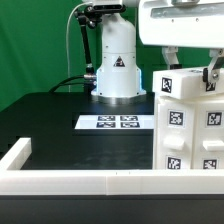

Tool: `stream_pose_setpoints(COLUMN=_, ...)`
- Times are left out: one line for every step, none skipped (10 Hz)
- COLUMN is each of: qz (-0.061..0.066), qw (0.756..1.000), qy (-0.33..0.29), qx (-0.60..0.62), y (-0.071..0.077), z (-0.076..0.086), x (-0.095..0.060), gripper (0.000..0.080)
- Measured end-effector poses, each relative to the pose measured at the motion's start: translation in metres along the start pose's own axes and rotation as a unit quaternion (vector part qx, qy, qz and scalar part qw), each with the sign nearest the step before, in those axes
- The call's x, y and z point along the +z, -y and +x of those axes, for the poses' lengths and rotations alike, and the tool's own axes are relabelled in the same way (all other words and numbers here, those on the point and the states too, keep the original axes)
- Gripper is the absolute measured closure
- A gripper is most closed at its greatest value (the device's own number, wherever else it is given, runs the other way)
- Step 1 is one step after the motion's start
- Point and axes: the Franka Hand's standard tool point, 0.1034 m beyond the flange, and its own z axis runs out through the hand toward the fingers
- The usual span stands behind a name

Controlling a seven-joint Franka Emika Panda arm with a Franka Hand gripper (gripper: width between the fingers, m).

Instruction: Assemble cabinet

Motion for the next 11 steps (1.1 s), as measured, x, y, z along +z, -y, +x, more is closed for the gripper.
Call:
stream_pose_setpoints(qz=0.000, qw=0.999, qy=0.001, qx=0.048, y=0.0007, z=-0.0018, x=0.0004, gripper=0.0238)
stream_pose_setpoints(qz=0.000, qw=0.996, qy=0.000, qx=0.085, y=0.0012, z=-0.0024, x=0.0001, gripper=0.0238)
stream_pose_setpoints(qz=0.001, qw=0.993, qy=0.000, qx=0.118, y=0.0015, z=-0.0027, x=0.0000, gripper=0.0238)
stream_pose_setpoints(qz=0.001, qw=0.987, qy=0.000, qx=0.163, y=0.0019, z=-0.0030, x=-0.0002, gripper=0.0238)
stream_pose_setpoints(qz=0.001, qw=0.982, qy=0.000, qx=0.187, y=0.0021, z=-0.0028, x=-0.0003, gripper=0.0238)
stream_pose_setpoints(qz=0.002, qw=0.973, qy=-0.001, qx=0.231, y=0.0025, z=-0.0031, x=-0.0005, gripper=0.0238)
stream_pose_setpoints(qz=0.003, qw=0.964, qy=-0.003, qx=0.266, y=0.0035, z=-0.0037, x=-0.0008, gripper=0.0238)
stream_pose_setpoints(qz=0.004, qw=0.956, qy=-0.003, qx=0.294, y=0.0039, z=-0.0038, x=-0.0010, gripper=0.0238)
stream_pose_setpoints(qz=0.004, qw=0.951, qy=-0.001, qx=0.308, y=0.0034, z=-0.0028, x=-0.0005, gripper=0.0238)
stream_pose_setpoints(qz=0.006, qw=0.942, qy=0.005, qx=0.336, y=0.0037, z=-0.0017, x=-0.0002, gripper=0.0238)
stream_pose_setpoints(qz=0.008, qw=0.934, qy=0.008, qx=0.357, y=0.0051, z=-0.0023, x=-0.0007, gripper=0.0238)
